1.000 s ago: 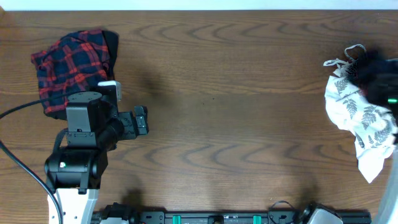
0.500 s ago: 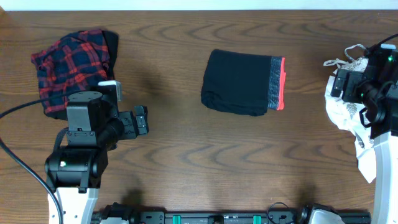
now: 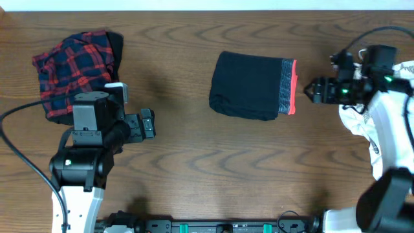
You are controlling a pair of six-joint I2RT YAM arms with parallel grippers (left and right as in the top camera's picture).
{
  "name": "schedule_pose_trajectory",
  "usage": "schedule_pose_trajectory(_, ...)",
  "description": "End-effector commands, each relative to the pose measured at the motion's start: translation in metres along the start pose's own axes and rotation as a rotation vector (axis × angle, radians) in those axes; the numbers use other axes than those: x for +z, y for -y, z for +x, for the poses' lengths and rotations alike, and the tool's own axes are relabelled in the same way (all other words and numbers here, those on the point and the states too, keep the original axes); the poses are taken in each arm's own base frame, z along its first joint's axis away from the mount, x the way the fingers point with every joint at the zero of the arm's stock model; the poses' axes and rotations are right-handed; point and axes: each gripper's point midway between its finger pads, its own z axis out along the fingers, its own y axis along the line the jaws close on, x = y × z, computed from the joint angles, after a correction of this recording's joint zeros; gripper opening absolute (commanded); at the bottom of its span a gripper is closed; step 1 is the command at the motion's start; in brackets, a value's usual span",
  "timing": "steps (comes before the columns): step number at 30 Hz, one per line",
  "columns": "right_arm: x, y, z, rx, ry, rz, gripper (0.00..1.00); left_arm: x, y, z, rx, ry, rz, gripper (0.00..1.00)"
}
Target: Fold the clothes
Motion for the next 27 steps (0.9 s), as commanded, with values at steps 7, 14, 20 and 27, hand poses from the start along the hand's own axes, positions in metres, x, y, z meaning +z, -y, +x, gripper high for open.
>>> schedule_pose_trajectory(7,0.075,-0.008,-0.008,0.098,-0.041,-0.092,0.72,0.011,0.0,-0.001,-0.01,-0.042,-0.006,0.98)
schedule_pose_trajectory(14,0.123,-0.002,-0.006,0.137,-0.053,-0.1,0.71,0.017,-0.001,0.001,-0.013,-0.062,-0.011,0.98)
schedule_pose_trajectory(20,0.127,0.0,-0.02,0.164,-0.001,-0.095,0.69,0.017,-0.001,0.001,-0.012,-0.062,-0.011,0.98)
schedule_pose_trajectory(27,0.131,0.0,-0.015,0.189,-0.017,-0.07,0.65,0.017,-0.001,0.001,-0.012,-0.062,-0.011,0.98)
